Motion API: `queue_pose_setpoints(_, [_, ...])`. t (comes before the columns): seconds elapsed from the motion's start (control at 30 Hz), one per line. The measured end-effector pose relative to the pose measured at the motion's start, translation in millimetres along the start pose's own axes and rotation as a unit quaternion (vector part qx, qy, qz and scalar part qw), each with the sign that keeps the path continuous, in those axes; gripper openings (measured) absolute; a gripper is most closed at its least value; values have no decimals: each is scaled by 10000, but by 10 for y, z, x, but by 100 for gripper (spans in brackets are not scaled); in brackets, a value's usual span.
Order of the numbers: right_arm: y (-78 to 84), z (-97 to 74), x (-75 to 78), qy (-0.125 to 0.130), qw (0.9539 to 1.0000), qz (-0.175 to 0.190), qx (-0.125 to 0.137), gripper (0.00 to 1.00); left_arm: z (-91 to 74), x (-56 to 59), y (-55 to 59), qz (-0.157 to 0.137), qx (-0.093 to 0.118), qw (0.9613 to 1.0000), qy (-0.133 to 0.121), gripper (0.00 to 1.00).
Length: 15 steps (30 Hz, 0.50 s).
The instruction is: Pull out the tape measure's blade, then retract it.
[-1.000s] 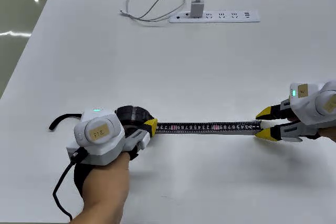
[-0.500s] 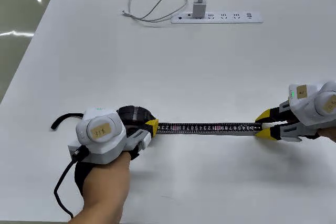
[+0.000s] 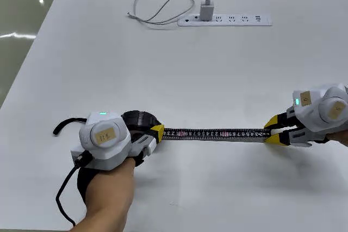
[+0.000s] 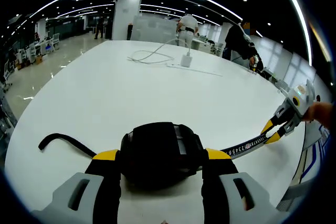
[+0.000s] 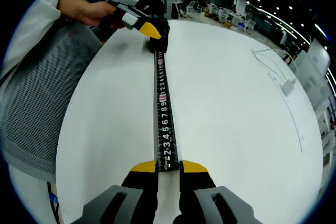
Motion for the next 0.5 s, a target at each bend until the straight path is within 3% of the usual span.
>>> queue_pose_setpoints(0.13, [-27,11,1,-85,9996,-185,-202,11,4,-2,-5,12,-29,10000,5,58])
queue_pose_setpoints(0.5, [-21,7,9,-84,9995,-170,-264,9,11,-11,-8,39,-134,9999,4,57])
Point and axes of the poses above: the centre of the closed fingertips' face, and the gripper's own axes: z roughly forward along the fingers, x roughly to its right, y roughly out of its underside, the point moved 8 cm from there along -z, roughly backward along the fingers, and after that the axes turned 14 degrees about x, right-handed, at the moved point
